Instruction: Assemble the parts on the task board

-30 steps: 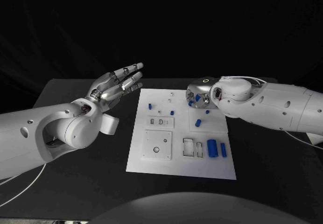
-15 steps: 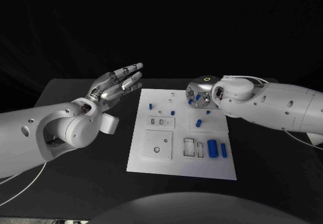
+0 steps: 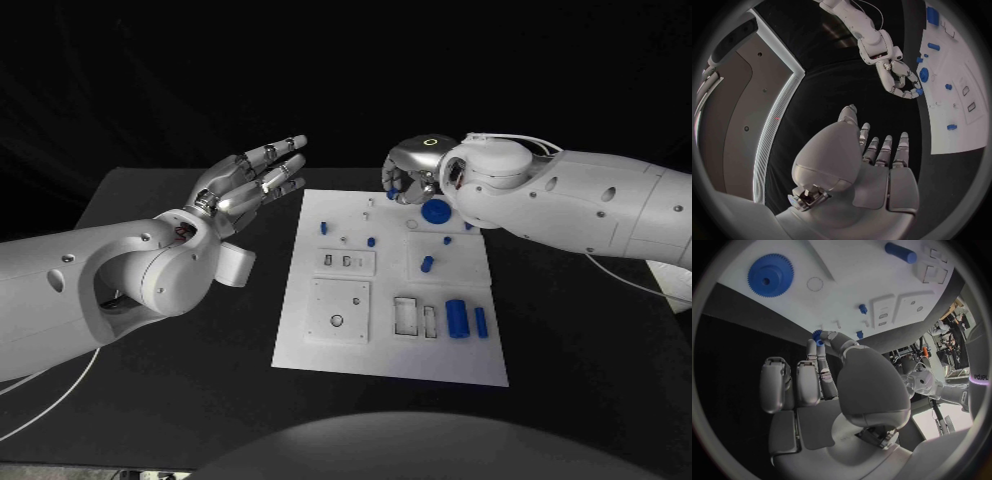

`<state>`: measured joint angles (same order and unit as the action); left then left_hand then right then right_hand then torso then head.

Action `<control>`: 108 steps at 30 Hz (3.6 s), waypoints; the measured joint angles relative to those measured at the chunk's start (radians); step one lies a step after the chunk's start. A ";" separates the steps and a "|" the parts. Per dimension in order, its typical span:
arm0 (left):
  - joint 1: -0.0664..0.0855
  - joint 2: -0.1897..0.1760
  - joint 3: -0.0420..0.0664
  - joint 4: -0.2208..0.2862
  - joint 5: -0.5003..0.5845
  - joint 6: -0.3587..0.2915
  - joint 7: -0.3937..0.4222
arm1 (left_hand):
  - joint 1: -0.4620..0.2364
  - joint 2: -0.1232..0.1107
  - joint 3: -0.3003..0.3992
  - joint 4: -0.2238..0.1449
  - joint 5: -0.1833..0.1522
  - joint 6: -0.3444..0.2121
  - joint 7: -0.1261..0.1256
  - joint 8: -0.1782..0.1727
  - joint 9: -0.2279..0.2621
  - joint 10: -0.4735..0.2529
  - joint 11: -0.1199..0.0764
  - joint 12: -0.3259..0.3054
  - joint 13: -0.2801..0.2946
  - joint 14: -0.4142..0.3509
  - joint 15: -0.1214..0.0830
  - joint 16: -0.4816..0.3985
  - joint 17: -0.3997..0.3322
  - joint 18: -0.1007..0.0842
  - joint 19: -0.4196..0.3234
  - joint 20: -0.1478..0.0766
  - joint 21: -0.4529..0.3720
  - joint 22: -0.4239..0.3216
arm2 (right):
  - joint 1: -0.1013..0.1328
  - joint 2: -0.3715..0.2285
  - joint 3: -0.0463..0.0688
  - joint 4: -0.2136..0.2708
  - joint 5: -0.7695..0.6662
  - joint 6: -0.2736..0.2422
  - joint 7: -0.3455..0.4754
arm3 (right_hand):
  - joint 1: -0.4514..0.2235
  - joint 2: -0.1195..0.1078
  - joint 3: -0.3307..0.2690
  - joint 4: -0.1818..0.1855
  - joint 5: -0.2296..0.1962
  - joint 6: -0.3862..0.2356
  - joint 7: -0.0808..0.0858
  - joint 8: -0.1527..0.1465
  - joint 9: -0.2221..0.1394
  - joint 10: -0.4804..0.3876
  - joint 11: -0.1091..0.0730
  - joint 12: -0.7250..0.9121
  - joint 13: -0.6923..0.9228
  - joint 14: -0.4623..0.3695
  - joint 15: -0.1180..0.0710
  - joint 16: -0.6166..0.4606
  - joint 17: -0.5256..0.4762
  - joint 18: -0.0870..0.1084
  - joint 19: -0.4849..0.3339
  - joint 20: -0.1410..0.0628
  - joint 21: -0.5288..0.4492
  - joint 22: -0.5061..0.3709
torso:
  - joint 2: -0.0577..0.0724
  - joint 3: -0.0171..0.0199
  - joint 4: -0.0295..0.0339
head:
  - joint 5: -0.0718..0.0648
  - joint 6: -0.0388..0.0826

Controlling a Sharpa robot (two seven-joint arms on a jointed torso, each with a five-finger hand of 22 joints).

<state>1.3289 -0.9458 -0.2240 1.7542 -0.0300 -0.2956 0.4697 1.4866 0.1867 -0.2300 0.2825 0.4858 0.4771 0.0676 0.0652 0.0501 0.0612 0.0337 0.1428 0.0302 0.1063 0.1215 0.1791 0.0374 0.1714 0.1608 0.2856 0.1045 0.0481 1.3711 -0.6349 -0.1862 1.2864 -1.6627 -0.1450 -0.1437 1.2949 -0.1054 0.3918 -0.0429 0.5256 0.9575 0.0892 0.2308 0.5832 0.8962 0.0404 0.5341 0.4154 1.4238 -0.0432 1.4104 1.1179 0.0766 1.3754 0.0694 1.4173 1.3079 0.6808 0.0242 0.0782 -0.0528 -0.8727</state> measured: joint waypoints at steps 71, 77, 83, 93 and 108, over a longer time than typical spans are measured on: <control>0.000 0.021 0.000 -0.013 -0.003 0.009 -0.020 | 0.024 0.008 0.011 0.000 0.008 0.052 0.027 0.019 0.006 0.003 0.018 0.008 -0.001 0.004 0.004 0.008 0.000 0.000 0.000 0.000 0.000 -0.001 | -0.055 0.189 0.003 -0.232 0.077 0.065 0.006 | -0.008 -0.006 -0.013 -0.023 -0.141 -0.254 -0.044 -0.164 -0.077 -0.366 0.089 -0.121 0.013 -0.171 0.074 -0.091 -0.220 0.016 -0.167 0.072 -0.147 -0.073 | -0.001 0.0012 0.0007 | 0.001 0.000; 0.000 0.019 0.000 -0.013 -0.003 0.009 -0.022 | 0.024 0.008 0.011 0.000 0.008 0.056 0.023 0.019 0.006 0.003 0.018 0.008 -0.001 0.004 0.004 0.012 0.000 0.000 0.000 0.000 0.000 -0.001 | -0.056 0.158 0.003 -0.211 0.087 0.026 0.022 | -0.008 -0.005 -0.044 -0.013 -0.195 -0.290 -0.055 -0.164 -0.108 -0.389 0.090 -0.112 0.018 -0.184 0.077 -0.097 -0.232 0.016 -0.181 0.074 -0.161 -0.076 | -0.001 0.0012 0.0012 | 0.006 0.000; 0.000 0.010 0.000 -0.013 -0.003 0.010 -0.023 | 0.024 0.008 0.014 -0.003 0.008 0.060 0.027 0.019 0.007 0.000 0.021 0.008 -0.001 0.004 0.004 0.012 0.000 0.000 0.000 0.000 0.004 -0.001 | -0.045 0.080 0.003 -0.146 0.107 -0.068 0.060 | 0.014 0.016 -0.050 -0.007 -0.198 -0.274 -0.044 -0.160 -0.124 -0.353 0.086 -0.068 0.027 -0.186 0.075 -0.097 -0.241 0.016 -0.180 0.073 -0.169 -0.073 | -0.001 -0.0003 -0.0014 | 0.012 0.000; 0.000 0.006 0.000 -0.015 -0.003 0.010 -0.025 | 0.033 0.007 0.018 -0.007 0.012 0.061 0.029 0.023 0.007 0.000 0.022 0.012 -0.001 0.004 0.004 0.016 0.000 0.000 0.000 0.000 0.004 -0.001 | -0.018 -0.001 0.003 -0.059 0.117 -0.157 0.103 | 0.021 0.024 -0.028 0.016 -0.191 -0.160 -0.030 -0.137 -0.148 -0.195 0.066 -0.020 0.006 -0.159 0.055 -0.087 -0.237 0.016 -0.134 0.059 -0.144 -0.035 | 0.001 -0.0025 -0.0085 | 0.009 0.000; 0.000 0.012 0.000 -0.022 -0.003 0.012 -0.026 | 0.043 0.007 0.022 -0.011 0.016 0.061 0.028 0.023 0.007 0.000 0.022 0.012 -0.001 0.003 0.004 0.016 0.000 0.000 0.000 0.000 0.004 -0.001 | -0.023 0.052 0.003 -0.092 0.062 -0.108 0.109 | 0.046 -0.001 -0.005 0.009 -0.220 -0.120 -0.008 -0.144 -0.179 -0.248 0.038 -0.080 -0.040 -0.208 0.039 -0.136 -0.326 0.016 -0.170 0.041 -0.196 -0.060 | 0.000 -0.0028 -0.0050 | 0.000 0.000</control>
<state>1.3286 -0.9342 -0.2241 1.7320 -0.0334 -0.2838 0.4435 1.5300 0.1935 -0.2076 0.2714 0.5016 0.5379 0.0960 0.0885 0.0574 0.0609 0.0552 0.1549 0.0296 0.1098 0.1250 0.1951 0.0374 0.1714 0.1608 0.2855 0.1083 0.0468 1.3484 -0.5828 -0.1836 1.1943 -1.6009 -0.2532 -0.0349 1.3412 -0.1069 0.3866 -0.0344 0.3054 0.8371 0.0811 0.0865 0.4042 0.6480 0.0782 0.4537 0.3751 1.2162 -0.0037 1.2747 0.7916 0.0923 1.2053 0.1108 1.2217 1.2478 0.6811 0.0214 0.0732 -0.0530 -0.8728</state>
